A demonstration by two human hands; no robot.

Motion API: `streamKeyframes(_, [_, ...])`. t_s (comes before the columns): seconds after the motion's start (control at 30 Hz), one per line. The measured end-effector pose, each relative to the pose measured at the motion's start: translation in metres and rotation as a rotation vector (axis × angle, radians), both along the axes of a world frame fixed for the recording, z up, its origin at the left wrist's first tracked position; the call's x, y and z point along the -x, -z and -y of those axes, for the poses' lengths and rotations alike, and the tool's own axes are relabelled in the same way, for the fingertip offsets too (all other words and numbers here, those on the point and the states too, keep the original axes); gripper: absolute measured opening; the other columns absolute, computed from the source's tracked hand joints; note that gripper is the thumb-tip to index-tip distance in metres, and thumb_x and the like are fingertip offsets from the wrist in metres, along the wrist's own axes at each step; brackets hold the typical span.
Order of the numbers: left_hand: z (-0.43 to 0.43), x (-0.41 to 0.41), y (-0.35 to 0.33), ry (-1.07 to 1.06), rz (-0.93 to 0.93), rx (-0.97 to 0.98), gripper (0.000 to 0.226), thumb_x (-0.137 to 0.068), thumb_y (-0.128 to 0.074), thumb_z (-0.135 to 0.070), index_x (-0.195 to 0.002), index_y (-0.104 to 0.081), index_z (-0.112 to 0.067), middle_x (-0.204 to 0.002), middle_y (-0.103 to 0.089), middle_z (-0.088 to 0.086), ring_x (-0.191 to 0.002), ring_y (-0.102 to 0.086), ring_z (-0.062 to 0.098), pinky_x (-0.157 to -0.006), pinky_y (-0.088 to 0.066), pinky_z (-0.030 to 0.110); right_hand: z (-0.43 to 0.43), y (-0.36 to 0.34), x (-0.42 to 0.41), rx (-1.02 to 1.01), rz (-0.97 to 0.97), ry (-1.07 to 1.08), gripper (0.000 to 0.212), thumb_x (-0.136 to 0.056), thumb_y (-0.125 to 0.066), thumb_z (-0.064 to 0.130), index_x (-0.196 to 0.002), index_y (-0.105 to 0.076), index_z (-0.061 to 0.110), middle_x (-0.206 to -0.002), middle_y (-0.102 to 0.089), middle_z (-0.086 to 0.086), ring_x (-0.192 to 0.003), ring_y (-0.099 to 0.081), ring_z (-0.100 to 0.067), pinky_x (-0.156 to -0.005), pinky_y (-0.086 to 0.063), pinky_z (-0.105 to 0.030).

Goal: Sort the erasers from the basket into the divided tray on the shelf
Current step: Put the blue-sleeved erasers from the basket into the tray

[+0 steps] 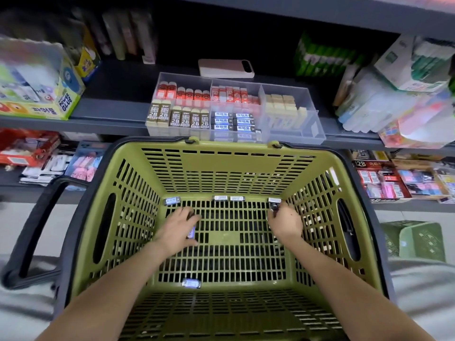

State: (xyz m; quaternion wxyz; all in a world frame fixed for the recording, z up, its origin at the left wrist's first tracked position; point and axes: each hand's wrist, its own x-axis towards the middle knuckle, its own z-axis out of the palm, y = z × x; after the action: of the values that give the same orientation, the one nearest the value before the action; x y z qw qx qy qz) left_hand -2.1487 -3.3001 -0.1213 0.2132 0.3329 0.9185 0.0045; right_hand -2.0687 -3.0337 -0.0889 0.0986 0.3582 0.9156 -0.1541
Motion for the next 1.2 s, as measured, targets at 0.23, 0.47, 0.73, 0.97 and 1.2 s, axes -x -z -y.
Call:
streamKeyframes(0.23, [-0.005,0.0,-0.007,-0.414,0.241,-0.385,0.053,-0.082,-0.07,-0.021,-0.131,-0.048,-0.016,-0.121,-0.06,0.002,-0.107,-0.062,0.016,-0.091,-0.052,0.028,0.004,0.011,0.011,0.019,0.01,0.05,0.039,-0.09,-0.059,0.032,-0.119,-0.045,0.011,-0.118,-0.049,-0.018,-0.076,-0.059,-0.027,-0.061,-0.042,-0.027])
streamKeyframes(0.47, [-0.039,0.002,-0.031,-1.272,1.21,-1.054,0.036,-0.082,-0.046,0.015,-0.111,-0.053,-0.006,-0.106,-0.056,0.02,-0.092,-0.061,0.029,-0.07,-0.055,0.036,0.009,0.008,0.01,0.078,-0.036,0.043,0.039,-0.08,-0.067,0.034,-0.105,-0.045,0.014,-0.095,-0.056,-0.007,-0.062,-0.049,-0.016,-0.049,-0.032,-0.022])
streamKeyframes(0.73, [-0.071,-0.013,-0.034,-1.371,1.693,-1.152,0.054,-0.09,-0.047,-0.055,-0.107,-0.067,-0.008,-0.11,-0.066,0.018,-0.098,-0.065,0.035,-0.075,-0.055,0.048,0.083,-0.028,0.015,0.676,-0.263,-0.079,0.03,-0.075,-0.073,0.032,-0.092,-0.051,0.022,-0.081,-0.064,0.008,-0.071,-0.063,-0.007,-0.058,-0.049,-0.021])
streamKeyframes(0.97, [-0.07,-0.009,-0.027,-1.371,1.409,-1.063,0.037,-0.07,-0.075,-0.031,-0.094,-0.066,-0.004,-0.081,-0.062,0.009,-0.062,-0.057,0.016,-0.047,-0.049,0.021,0.015,-0.017,0.022,0.063,-0.271,0.05,0.024,-0.092,-0.053,0.016,-0.114,-0.063,0.012,-0.117,-0.064,-0.005,-0.084,-0.066,-0.022,-0.066,-0.049,-0.027])
streamKeyframes(1.2, [-0.065,0.01,-0.017,-0.904,0.556,-0.831,0.043,-0.081,-0.073,-0.022,-0.118,-0.053,-0.027,-0.069,-0.055,-0.005,-0.053,-0.045,0.01,-0.051,-0.045,0.021,-0.007,0.015,0.016,0.105,-0.069,-0.015,0.015,-0.091,-0.056,0.014,-0.105,-0.062,0.012,-0.094,-0.068,-0.007,-0.069,-0.062,-0.02,-0.052,-0.041,-0.022])
